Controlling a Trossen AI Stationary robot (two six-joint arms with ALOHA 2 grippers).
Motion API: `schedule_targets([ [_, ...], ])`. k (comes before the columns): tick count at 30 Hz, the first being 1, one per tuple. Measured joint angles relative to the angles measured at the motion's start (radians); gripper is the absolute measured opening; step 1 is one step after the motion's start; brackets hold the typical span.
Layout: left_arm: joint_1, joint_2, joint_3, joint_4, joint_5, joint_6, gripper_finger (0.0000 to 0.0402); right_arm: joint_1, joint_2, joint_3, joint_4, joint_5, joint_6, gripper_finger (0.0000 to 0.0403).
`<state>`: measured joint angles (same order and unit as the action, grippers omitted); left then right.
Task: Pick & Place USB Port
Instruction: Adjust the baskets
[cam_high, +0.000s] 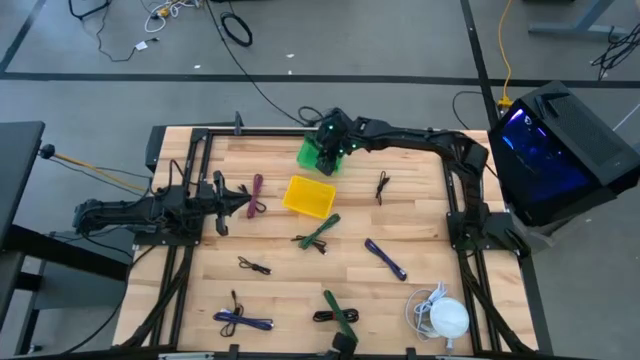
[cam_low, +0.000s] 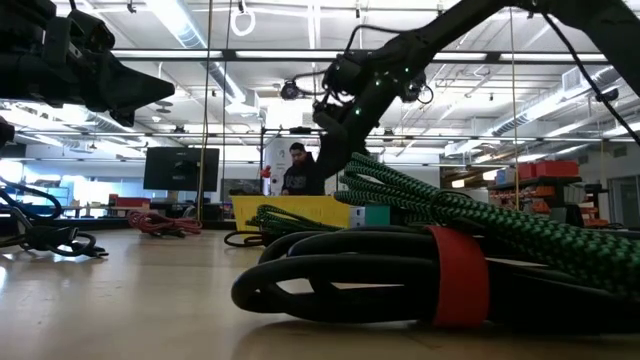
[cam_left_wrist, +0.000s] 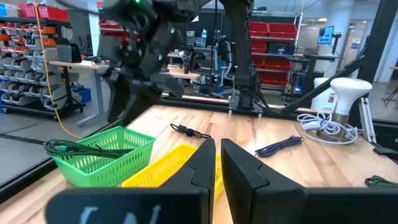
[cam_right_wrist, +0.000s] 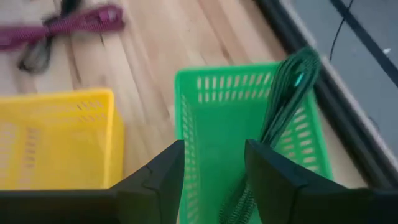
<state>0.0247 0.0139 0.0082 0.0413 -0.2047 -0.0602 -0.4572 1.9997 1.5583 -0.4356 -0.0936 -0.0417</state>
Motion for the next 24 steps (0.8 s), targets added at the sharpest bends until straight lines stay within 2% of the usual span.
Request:
schedule_targets([
  [5, 0.0, 0.0, 0.0, -0.001, 0.0, 0.0, 0.003, 0.015, -0.005, -0.001, -0.069, -0.072, 0.051, 0.0167],
  [11, 0.0, 0.0, 0.0, -0.002, 0.0, 0.0, 0.003, 0.127, 0.004, -0.071, -0.102, -0.045, 0.053, 0.0163],
  [17, 0.0, 0.0, 0.0, -0.002, 0.0, 0.0, 0.003, 0.196, 0.002, -0.134, -0.074, 0.038, 0.088, 0.0162],
  [24, 0.0, 0.0, 0.0, -0.002, 0.0, 0.0, 0.003, 0.196, 0.002, -0.15, -0.056, 0.134, 0.119, 0.0162],
])
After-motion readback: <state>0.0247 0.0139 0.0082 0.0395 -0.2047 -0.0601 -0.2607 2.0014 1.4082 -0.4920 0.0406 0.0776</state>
